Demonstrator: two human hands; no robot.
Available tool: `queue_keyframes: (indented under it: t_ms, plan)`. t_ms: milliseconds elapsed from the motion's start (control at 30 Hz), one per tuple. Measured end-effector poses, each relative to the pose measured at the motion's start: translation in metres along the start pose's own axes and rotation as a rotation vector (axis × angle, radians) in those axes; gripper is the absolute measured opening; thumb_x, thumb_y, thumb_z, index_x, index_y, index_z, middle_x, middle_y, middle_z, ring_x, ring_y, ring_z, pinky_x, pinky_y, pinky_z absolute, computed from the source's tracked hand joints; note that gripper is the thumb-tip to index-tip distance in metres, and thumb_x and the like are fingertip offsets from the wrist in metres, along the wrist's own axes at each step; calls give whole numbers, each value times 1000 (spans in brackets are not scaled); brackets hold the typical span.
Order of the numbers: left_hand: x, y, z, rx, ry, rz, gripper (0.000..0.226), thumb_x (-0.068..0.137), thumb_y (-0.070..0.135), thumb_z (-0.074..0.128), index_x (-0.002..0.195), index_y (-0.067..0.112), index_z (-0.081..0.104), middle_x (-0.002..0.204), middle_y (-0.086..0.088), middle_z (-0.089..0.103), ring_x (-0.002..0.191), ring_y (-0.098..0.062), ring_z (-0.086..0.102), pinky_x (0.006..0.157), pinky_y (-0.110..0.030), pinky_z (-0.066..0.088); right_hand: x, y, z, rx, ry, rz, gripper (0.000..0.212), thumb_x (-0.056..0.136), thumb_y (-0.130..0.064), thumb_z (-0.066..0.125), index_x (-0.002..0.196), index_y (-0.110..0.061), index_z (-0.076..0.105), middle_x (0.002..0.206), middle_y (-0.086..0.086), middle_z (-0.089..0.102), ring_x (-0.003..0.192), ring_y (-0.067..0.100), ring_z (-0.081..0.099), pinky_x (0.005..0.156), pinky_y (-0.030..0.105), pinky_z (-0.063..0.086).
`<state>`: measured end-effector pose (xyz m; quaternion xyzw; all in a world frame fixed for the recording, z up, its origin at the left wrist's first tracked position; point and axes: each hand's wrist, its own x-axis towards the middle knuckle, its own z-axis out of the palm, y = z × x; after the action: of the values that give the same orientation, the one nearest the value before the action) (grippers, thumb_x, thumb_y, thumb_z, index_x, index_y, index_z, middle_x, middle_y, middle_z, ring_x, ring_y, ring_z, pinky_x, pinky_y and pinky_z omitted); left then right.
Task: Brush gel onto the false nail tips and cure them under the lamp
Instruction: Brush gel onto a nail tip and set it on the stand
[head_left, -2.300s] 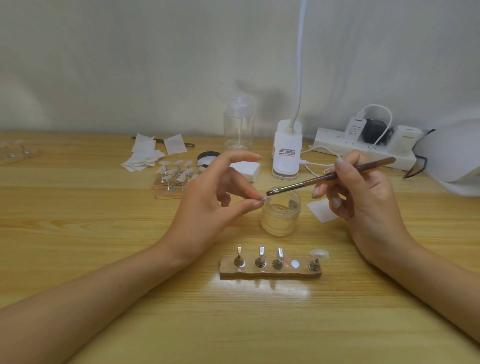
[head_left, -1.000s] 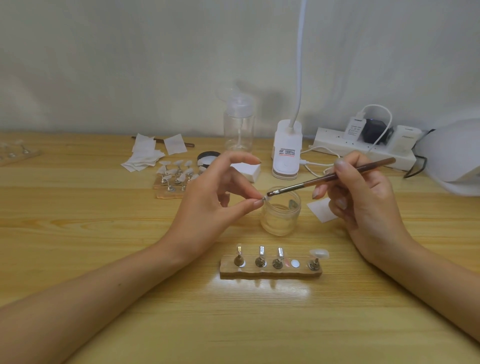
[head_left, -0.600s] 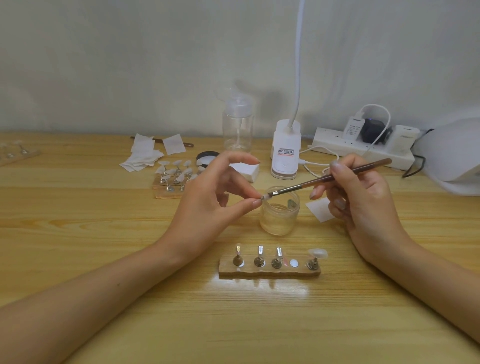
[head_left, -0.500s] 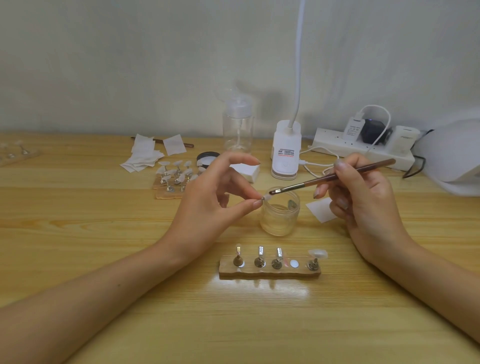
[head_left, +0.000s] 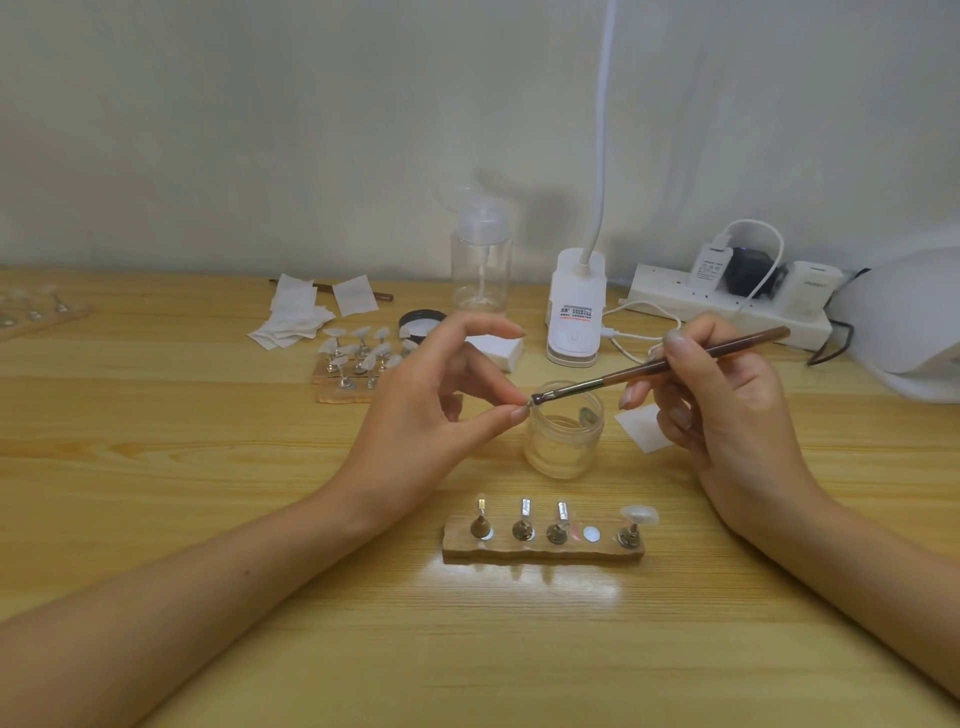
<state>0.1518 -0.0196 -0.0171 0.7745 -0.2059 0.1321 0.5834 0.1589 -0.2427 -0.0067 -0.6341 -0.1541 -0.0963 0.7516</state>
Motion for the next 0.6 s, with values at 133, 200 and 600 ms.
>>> queue_keyframes:
  t_ms: [133, 200, 600]
  plan:
    - [0, 1, 0, 3, 3, 3, 46, 85, 6, 79, 120, 27, 59, 80, 9, 73, 84, -8, 71, 60, -43, 41, 1, 1, -1, -17, 26, 13, 22, 85, -36, 59, 76, -18, 49, 65, 9, 67, 46, 10, 34, 40, 19, 24]
    - [0, 1, 0, 5, 3, 2, 46, 85, 6, 79, 121, 27, 59, 80, 10, 73, 84, -8, 71, 60, -43, 41, 1, 2, -2, -27, 34, 18, 22, 84, -37, 60, 76, -19, 50, 65, 10, 67, 46, 10, 33, 40, 19, 25]
    - [-2, 9, -1, -102, 36, 59, 51, 85, 7, 77, 128, 21, 53, 86, 0, 71, 90, -21, 72, 75, -31, 53, 3, 2, -6, -6, 136, 62, 25, 103, -19, 47, 78, -20, 48, 62, 5, 65, 44, 8, 32, 42, 18, 25]
